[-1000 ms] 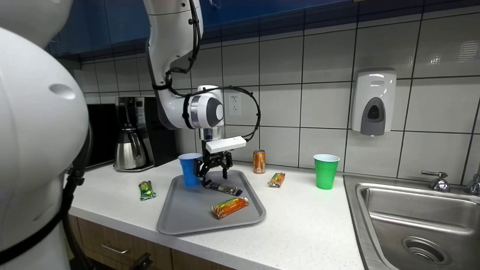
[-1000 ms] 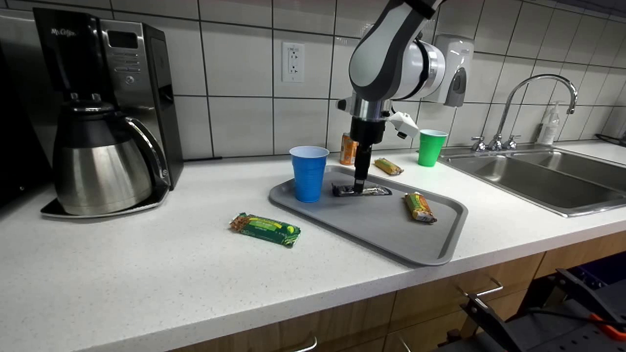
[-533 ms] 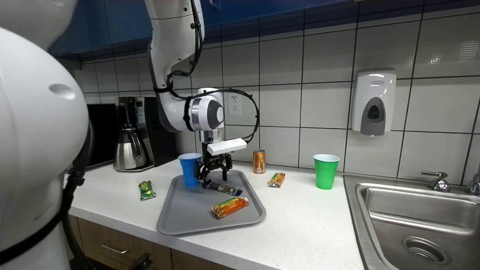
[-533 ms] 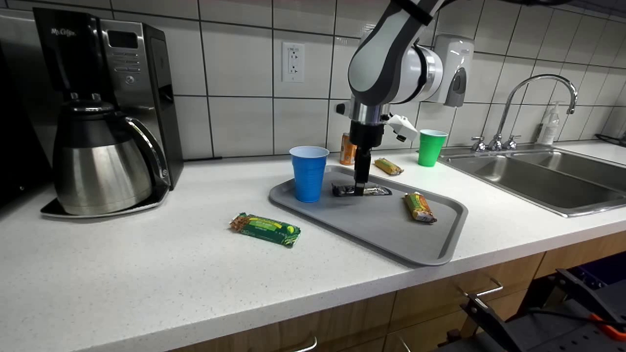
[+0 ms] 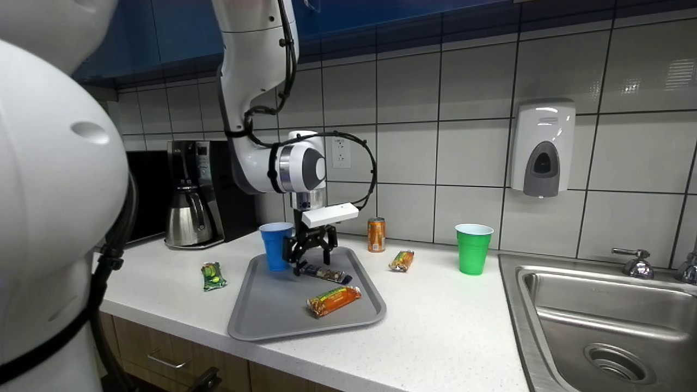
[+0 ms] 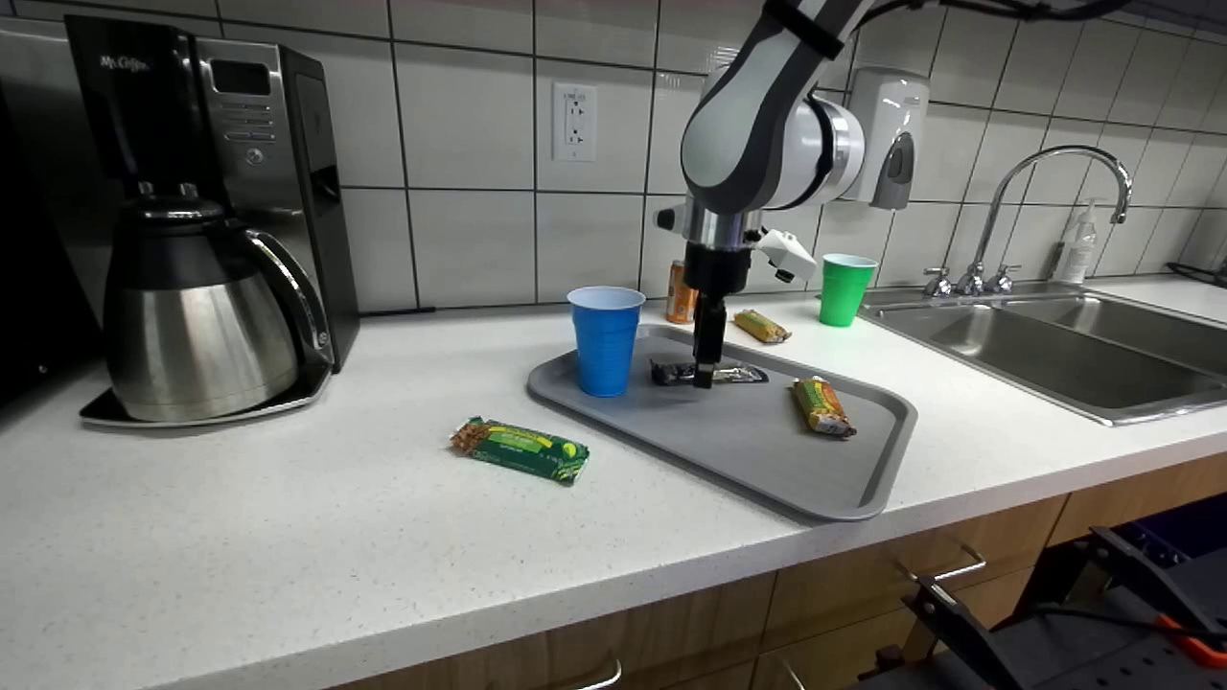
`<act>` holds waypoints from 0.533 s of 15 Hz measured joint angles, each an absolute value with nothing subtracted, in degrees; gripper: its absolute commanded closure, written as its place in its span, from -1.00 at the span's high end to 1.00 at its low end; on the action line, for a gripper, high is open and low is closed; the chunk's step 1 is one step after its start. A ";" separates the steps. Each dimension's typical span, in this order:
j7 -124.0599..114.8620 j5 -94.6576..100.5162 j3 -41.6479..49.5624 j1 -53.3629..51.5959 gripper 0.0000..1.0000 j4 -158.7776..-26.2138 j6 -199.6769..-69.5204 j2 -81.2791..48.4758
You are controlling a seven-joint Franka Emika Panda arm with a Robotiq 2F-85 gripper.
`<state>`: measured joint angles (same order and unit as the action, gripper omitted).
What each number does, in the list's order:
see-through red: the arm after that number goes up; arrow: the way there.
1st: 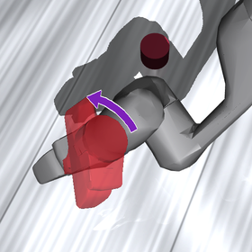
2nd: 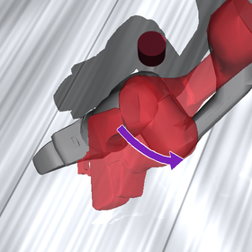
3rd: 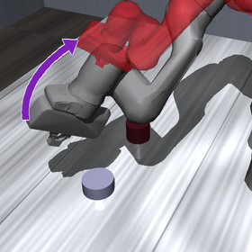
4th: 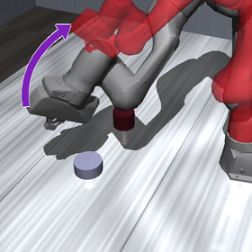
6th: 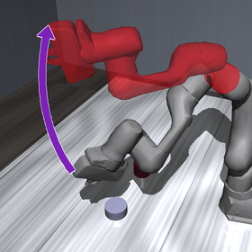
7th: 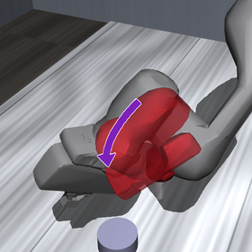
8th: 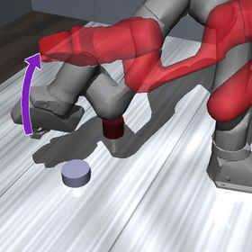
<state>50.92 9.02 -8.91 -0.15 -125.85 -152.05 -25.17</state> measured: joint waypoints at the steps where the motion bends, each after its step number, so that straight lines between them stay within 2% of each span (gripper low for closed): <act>1: 50.92 9.02 -8.90 -0.14 1.00 -125.73 -152.05 -25.41; 5: 50.96 9.04 -8.87 -0.12 1.00 -125.11 -152.05 -26.42; 6: 50.96 9.04 -8.85 -0.11 0.60 -124.97 -152.05 -26.62; 8: 50.97 9.05 -8.82 -0.09 0.35 -124.64 -152.05 -27.03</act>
